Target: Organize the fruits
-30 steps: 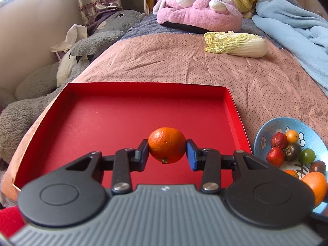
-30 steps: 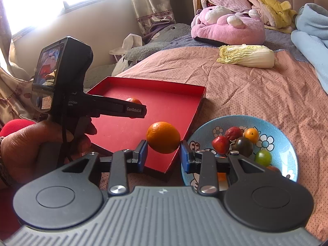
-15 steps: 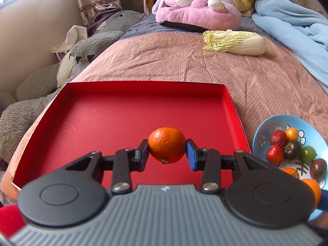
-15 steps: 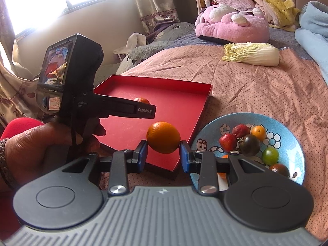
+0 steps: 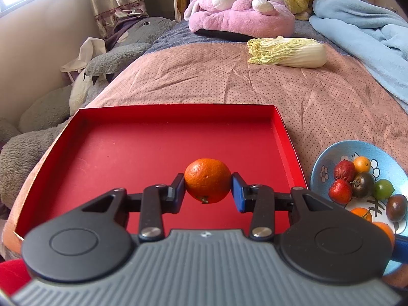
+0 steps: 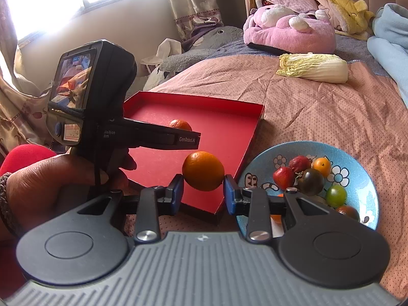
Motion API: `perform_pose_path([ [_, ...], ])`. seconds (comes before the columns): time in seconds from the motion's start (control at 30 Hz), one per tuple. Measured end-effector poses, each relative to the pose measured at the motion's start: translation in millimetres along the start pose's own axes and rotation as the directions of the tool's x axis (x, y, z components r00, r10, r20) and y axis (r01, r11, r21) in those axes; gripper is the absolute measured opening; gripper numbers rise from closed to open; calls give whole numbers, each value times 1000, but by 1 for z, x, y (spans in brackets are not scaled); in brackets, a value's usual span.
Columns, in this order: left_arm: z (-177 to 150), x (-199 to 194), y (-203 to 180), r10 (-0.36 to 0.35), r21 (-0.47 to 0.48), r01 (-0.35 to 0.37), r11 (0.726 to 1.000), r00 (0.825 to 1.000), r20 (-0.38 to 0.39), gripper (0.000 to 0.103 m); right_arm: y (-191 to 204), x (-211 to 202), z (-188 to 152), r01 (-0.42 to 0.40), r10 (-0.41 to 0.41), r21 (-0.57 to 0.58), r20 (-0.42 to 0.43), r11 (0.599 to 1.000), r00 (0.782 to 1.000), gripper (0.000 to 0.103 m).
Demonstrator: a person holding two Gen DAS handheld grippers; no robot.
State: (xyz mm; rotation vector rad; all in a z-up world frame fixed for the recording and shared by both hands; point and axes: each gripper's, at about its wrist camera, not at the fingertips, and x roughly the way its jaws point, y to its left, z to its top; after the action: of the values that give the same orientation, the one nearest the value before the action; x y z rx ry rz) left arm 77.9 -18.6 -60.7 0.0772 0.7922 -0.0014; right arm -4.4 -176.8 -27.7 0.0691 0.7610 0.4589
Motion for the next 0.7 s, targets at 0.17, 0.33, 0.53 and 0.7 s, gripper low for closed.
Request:
perform_pose_path([
  [0.17, 1, -1, 0, 27, 2, -27, 1000, 999, 19, 42, 0, 3, 0, -1, 1, -1, -5, 1000, 1000, 39],
  [0.33, 2, 0, 0, 20, -1, -20, 1000, 1000, 15, 42, 0, 5, 1, -2, 2, -3, -6, 1000, 1000, 39],
  [0.53, 2, 3, 1, 4, -5, -4, 1000, 1000, 2, 42, 0, 6, 1, 0, 0, 0, -6, 1000, 1000, 39],
  [0.7, 1, 4, -1, -3, -3, 3, 1000, 1000, -5, 42, -4, 6, 0, 9, -9, 1, -8, 1000, 1000, 39],
])
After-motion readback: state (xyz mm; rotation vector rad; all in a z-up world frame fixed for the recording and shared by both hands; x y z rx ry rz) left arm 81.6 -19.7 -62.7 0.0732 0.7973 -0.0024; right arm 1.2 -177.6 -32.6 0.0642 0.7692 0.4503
